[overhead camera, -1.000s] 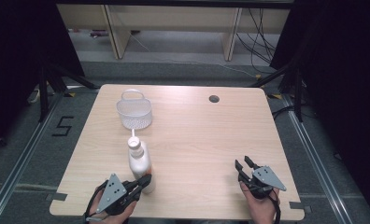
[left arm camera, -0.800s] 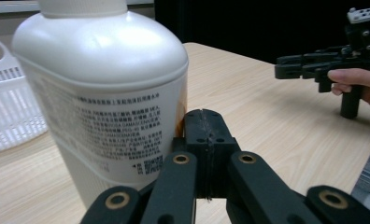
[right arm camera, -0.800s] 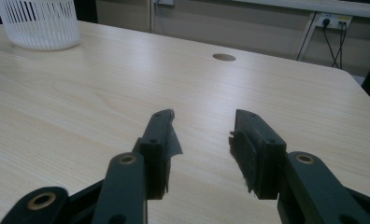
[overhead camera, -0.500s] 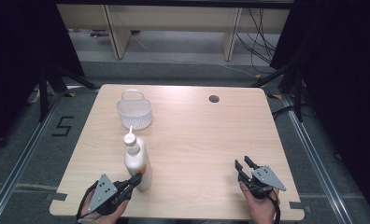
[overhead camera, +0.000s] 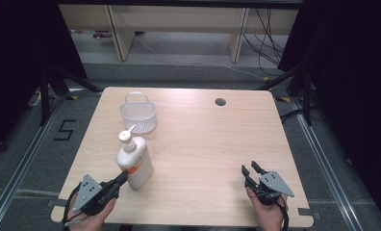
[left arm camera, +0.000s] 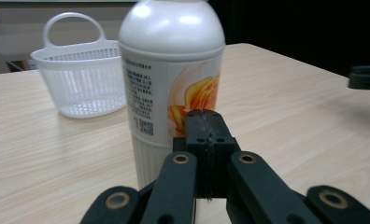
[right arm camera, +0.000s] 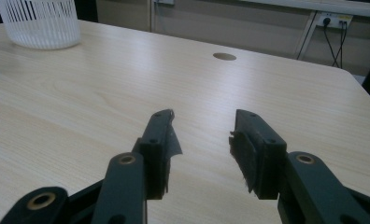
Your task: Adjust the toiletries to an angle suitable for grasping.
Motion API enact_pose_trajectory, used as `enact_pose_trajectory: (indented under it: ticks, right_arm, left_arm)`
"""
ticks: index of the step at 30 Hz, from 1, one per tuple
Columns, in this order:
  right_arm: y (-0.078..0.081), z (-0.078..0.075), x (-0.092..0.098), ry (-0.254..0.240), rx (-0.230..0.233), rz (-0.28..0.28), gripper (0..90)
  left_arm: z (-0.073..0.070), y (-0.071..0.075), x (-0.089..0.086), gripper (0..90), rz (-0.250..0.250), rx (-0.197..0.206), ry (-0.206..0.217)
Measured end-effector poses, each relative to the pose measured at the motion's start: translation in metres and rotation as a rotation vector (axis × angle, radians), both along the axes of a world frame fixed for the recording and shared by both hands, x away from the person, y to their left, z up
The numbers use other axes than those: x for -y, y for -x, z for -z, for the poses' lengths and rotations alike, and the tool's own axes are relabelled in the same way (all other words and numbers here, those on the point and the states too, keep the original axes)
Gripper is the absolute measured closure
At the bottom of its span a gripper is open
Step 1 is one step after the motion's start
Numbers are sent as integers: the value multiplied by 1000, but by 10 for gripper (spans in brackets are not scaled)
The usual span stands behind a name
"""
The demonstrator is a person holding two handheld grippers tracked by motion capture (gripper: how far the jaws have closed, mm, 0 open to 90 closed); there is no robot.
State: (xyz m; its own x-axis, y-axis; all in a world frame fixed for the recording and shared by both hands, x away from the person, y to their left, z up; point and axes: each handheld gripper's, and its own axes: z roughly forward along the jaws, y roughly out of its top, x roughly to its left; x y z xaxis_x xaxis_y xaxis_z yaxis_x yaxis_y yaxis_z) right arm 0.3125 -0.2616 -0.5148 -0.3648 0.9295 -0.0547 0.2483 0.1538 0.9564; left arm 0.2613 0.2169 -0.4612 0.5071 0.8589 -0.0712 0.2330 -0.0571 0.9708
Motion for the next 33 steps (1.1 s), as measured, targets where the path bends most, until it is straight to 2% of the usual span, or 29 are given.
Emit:
enact_pose_trajectory:
  ticks: [2, 4, 5, 8, 11, 13, 17, 22, 26, 27, 30, 33]
  right_arm:
    - [0, 0, 0, -1, -2, -2, 580]
    - [0, 0, 0, -1, 2, -1, 580]
    - [0, 0, 0, -1, 2, -1, 580]
    - [0, 0, 0, -2, 2, -2, 579]
    - [1, 0, 0, -2, 0, -1, 579]
    - [0, 0, 0, -5, 0, -15, 578]
    - [1, 0, 0, 2, 0, -1, 578]
    - [0, 0, 0, -3, 0, -15, 578]
    - [2, -1, 0, 0, -12, 3, 577]
    - [2, 0, 0, -6, -1, 7, 577]
    - [2, 0, 0, -3, 4, 9, 577]
    - [2, 0, 0, -8, 1, 5, 578]
  left_arm:
    - [0, -6, -7, 899, -26, -6, 16]
    - [1, -9, -9, 899, -25, 2, 16]
    - [0, -10, -11, 899, -44, -10, 9]
    - [2, -18, -16, 899, -69, -9, 20]
    - [3, -23, -22, 899, -101, -26, 31]
    - [3, -27, -23, 898, -105, -20, 34]
    - [3, -32, -22, 898, -126, -22, 46]
    - [3, -40, -23, 898, -144, -28, 42]
    - [4, -51, -25, 898, -164, -47, 47]
    - [4, -53, -25, 898, -165, -50, 50]
    - [5, -51, -25, 898, -167, -34, 55]
    - [3, -37, -23, 898, -168, -15, 48]
